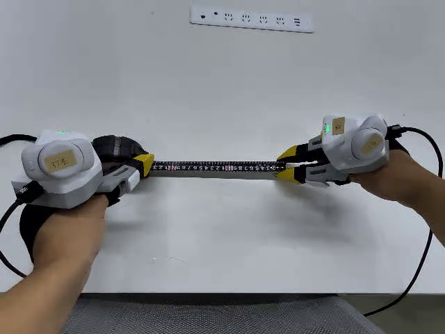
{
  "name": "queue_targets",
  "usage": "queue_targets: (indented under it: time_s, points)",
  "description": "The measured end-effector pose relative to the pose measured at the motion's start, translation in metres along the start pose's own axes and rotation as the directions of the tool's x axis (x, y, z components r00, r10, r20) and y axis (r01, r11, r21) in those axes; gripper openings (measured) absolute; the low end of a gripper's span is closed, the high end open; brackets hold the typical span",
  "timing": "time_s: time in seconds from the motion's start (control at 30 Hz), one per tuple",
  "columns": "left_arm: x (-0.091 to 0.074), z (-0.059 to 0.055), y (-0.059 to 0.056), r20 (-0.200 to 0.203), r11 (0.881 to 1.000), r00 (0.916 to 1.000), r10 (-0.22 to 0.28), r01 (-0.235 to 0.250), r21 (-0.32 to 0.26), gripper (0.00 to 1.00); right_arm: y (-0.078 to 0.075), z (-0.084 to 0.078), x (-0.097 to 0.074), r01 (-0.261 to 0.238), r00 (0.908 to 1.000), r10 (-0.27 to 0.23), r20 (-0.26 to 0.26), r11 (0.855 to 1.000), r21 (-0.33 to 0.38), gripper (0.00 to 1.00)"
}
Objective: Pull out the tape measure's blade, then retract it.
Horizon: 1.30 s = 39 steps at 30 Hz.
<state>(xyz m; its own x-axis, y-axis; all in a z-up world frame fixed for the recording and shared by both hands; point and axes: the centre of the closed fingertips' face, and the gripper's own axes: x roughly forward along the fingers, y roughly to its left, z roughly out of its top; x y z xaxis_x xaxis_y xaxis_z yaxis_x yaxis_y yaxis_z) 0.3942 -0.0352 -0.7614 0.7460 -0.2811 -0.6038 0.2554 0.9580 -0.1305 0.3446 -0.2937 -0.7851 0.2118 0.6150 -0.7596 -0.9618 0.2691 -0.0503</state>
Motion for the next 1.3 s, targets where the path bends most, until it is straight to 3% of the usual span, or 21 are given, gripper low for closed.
queue_targets:
  time_s: [0.43, 1.3]
  points:
    - [0.0, 0.001, -0.001, -0.004, 1.0, 1.0, -0.009, 0.009, -0.012, 0.58, 0.004, 0.019, 0.013, -0.028, 0.999, 0.027, 0.035, 0.999, 0.022, 0.1]
    - [-0.002, 0.001, -0.001, -0.001, 0.999, 0.9997, -0.024, 0.024, -0.047, 0.58, 0.006, 0.036, 0.027, -0.051, 0.9977, 0.05, 0.046, 0.998, 0.025, 0.1]
